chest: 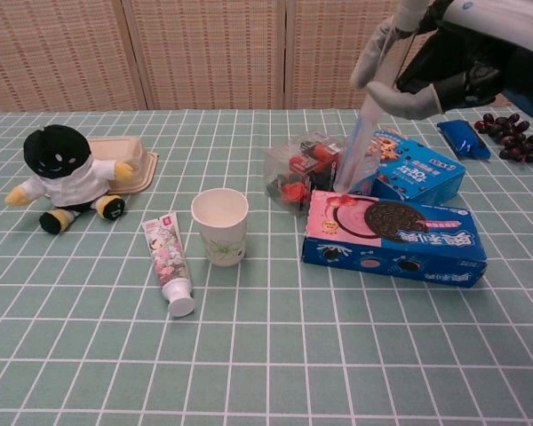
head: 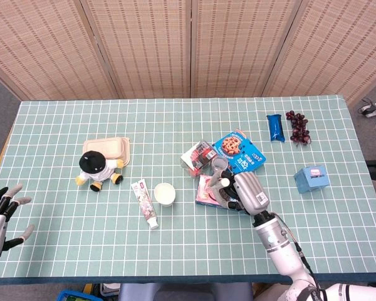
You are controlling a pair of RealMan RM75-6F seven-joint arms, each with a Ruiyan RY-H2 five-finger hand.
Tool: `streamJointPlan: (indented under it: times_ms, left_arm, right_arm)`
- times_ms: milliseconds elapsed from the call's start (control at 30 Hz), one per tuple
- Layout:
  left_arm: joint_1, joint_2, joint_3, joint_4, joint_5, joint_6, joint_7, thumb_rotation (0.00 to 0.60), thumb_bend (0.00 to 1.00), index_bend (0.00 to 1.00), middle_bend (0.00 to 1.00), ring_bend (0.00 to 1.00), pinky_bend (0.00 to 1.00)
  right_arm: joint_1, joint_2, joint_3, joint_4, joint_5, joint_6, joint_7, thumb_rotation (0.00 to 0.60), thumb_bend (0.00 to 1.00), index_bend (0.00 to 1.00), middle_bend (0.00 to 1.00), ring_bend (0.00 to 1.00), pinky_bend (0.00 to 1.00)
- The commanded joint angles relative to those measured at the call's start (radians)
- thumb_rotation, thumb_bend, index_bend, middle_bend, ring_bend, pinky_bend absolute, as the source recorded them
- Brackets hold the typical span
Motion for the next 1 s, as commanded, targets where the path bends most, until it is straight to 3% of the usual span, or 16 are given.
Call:
streamJointPlan:
  times_ms: [33, 100, 167, 300, 400, 600, 867, 1000]
  left_arm:
    - [0.000, 0.000, 0.000, 0.000, 0.000, -0.001, 0.000, 0.600, 0.27, 0.36, 0.14, 0.08, 0.30]
    - [0.000, 0.001, 0.001, 0.000, 0.000, -0.002, 0.000, 0.600, 0.27, 0.36, 0.14, 0.08, 0.30]
    - [0.000, 0.001, 0.001, 0.000, 0.001, -0.001, 0.001, 0.600, 0.27, 0.36, 0.14, 0.08, 0.30]
    - [0.000, 0.001, 0.001, -0.001, 0.000, -0.002, 0.003, 0.600, 0.27, 0.36, 0.14, 0.08, 0.30]
    - [-0.001, 0.001, 0.001, 0.000, 0.000, -0.004, 0.004, 0.600, 0.27, 0.36, 0.14, 0.08, 0.30]
    - [0.001, 0.003, 0.001, -0.001, 0.002, 0.000, -0.001, 0.600, 0.27, 0.36, 0.14, 0.08, 0.30]
    - [0.001, 0.004, 0.002, -0.002, 0.005, 0.001, -0.004, 0.600, 0.27, 0.36, 0.14, 0.08, 0.30]
    - [0.001, 0.006, 0.001, -0.001, 0.004, 0.001, -0.009, 0.600, 0.27, 0.36, 0.14, 0.08, 0.30]
  right_arm:
    - [-0.006, 0.023, 0.008, -0.023, -0.022, -0.036, 0.157, 0.600, 0.78, 0.74, 1.00, 1.00, 1.00]
    - [-0.005, 0.029, 0.002, -0.009, -0.039, -0.034, 0.150, 0.600, 0.78, 0.74, 1.00, 1.00, 1.00]
    - [-0.006, 0.025, -0.003, 0.024, -0.051, -0.012, 0.066, 0.600, 0.78, 0.74, 1.00, 1.00, 1.00]
    - [-0.005, -0.017, -0.015, 0.091, -0.052, 0.055, -0.242, 0.600, 0.78, 0.74, 1.00, 1.00, 1.00]
    - [-0.004, -0.043, -0.018, 0.092, -0.031, 0.072, -0.352, 0.600, 0.78, 0.74, 1.00, 1.00, 1.00]
    - [-0.002, -0.050, -0.011, 0.071, -0.011, 0.058, -0.308, 0.600, 0.78, 0.74, 1.00, 1.00, 1.00]
    - [0.003, -0.047, 0.032, 0.045, 0.003, 0.023, -0.064, 0.600, 0.79, 0.74, 1.00, 1.00, 1.00]
    - [0.009, -0.049, 0.058, 0.059, -0.011, 0.041, -0.035, 0.600, 0.79, 0.74, 1.00, 1.00, 1.00]
